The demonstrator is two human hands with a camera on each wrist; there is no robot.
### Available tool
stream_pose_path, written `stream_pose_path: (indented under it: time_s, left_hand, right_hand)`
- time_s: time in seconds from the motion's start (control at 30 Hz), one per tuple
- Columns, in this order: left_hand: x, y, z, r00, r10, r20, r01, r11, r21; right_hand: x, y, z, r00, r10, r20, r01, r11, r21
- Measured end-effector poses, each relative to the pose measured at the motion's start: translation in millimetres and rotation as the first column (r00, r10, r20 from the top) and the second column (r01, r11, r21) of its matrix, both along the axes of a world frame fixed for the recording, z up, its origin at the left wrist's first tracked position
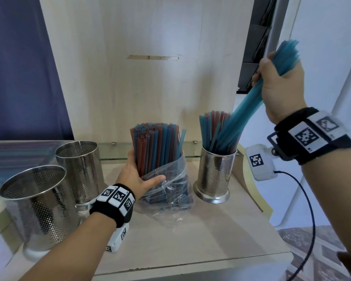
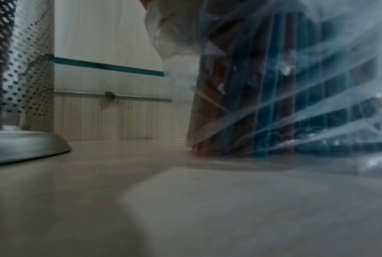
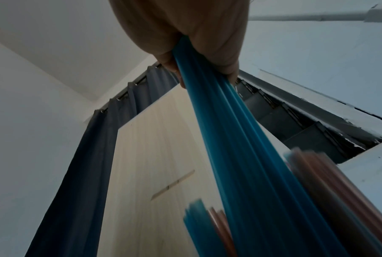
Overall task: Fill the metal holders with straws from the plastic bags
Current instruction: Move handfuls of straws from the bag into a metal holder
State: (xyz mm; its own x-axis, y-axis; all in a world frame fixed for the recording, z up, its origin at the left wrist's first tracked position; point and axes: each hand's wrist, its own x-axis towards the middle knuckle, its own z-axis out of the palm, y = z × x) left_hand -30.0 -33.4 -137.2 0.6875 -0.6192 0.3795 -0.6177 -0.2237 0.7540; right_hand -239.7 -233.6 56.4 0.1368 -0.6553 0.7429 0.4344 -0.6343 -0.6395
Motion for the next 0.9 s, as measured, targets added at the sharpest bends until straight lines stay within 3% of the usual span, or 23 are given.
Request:
stream_pose_path:
  time_s: [0.23, 0.53, 0.9]
  left_hand:
    - [1, 0, -1, 1.000, 0.007, 0.007, -0.007, 1.000, 0.017]
    - [2, 0, -2, 1.000, 0.004, 0.016, -0.004, 1.000, 0.013]
    - [3, -1, -2, 1.000, 0.015, 0.017, -0.015, 1.000, 0.018]
  right_hand:
    - [36, -8, -34, 0.988, -0.047, -0.148, 0.049, 0.999, 0.007]
    - [53, -17, -65, 0.913, -0.224, -0.341, 0.238, 0.971, -0.001]
    - [61, -13, -81, 0.884, -0.144, -0.444, 0.221, 0.967, 0.126]
